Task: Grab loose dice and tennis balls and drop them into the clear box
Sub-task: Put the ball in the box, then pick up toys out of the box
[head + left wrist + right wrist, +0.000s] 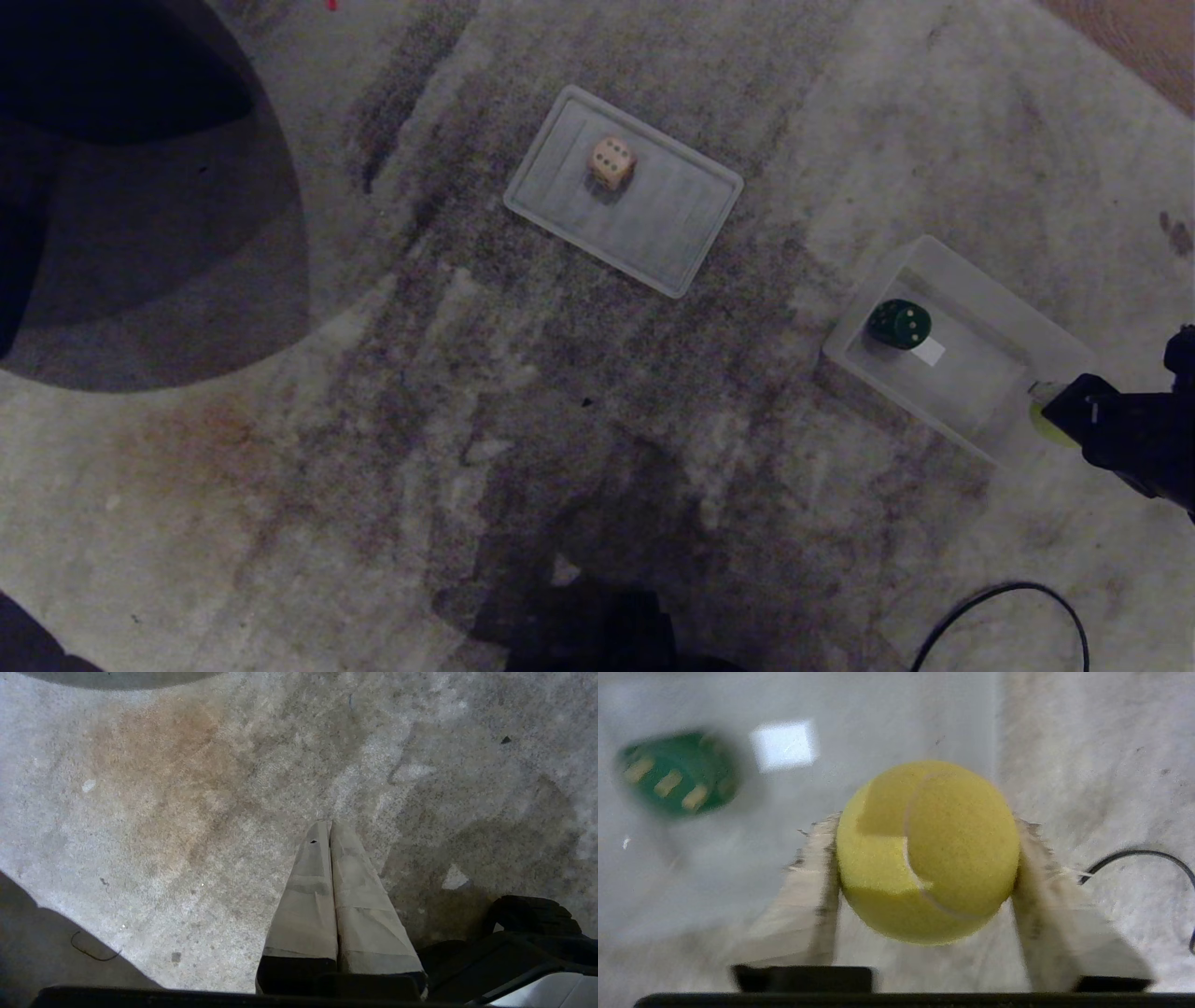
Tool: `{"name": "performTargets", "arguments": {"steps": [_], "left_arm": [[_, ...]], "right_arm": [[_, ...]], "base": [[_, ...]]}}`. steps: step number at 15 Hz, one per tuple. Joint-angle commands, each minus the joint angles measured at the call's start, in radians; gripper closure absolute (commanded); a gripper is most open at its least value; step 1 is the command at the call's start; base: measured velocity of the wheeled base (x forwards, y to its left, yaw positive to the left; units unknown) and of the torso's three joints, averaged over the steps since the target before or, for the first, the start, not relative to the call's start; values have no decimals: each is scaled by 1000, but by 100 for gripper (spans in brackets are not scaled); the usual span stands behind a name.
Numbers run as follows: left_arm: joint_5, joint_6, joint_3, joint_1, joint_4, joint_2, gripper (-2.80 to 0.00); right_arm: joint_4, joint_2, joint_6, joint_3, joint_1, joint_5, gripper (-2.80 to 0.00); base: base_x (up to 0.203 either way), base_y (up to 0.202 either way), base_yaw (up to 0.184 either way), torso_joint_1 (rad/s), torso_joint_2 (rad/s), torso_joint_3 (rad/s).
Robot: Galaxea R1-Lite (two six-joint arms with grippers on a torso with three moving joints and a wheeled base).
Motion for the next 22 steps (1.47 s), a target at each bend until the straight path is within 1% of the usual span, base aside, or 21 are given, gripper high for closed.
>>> {"name": "performTargets", "arguments": {"steps": [1,3,6,9,10,12,13,16,18,20,22], "left_arm": [[1,-1,2,0,0,1,0],[1,-1,2,0,0,1,0],[1,-1,2,0,0,1,0],[1,-1,2,0,0,1,0],[1,-1,2,0,0,1,0],[1,-1,2,0,0,1,0],[1,-1,2,0,0,1,0],[1,-1,2,0,0,1,0],[1,-1,2,0,0,1,0],[1,-1,2,0,0,1,0],[1,-1,2,0,0,1,0]], "right_arm": [[-68,82,14,-13,-15,-2,-280],[-133,86,12,-14,-12,0,-280],[-130,10,2,25,-8,3,-280],[-127,-139,-39,108,-1,9,-280],[-120,-213,-57,140,5,20,0],[-47,-376,-122,200,19,57,0],[23,-469,-165,233,32,73,0],[275,-781,-311,340,95,100,0],[469,-986,-409,405,134,122,0],[641,-1168,-470,458,167,146,0],[724,-1317,-509,487,184,166,0]], "base": [[0,0,0,0,0,0],[0,0,0,0,0,0],[0,0,0,0,0,0],[0,0,0,0,0,0],[0,0,0,0,0,0],[0,0,0,0,0,0],[0,0,0,0,0,0],[0,0,0,0,0,0],[0,0,0,0,0,0],[0,0,0,0,0,0],[0,0,0,0,0,0]]}}
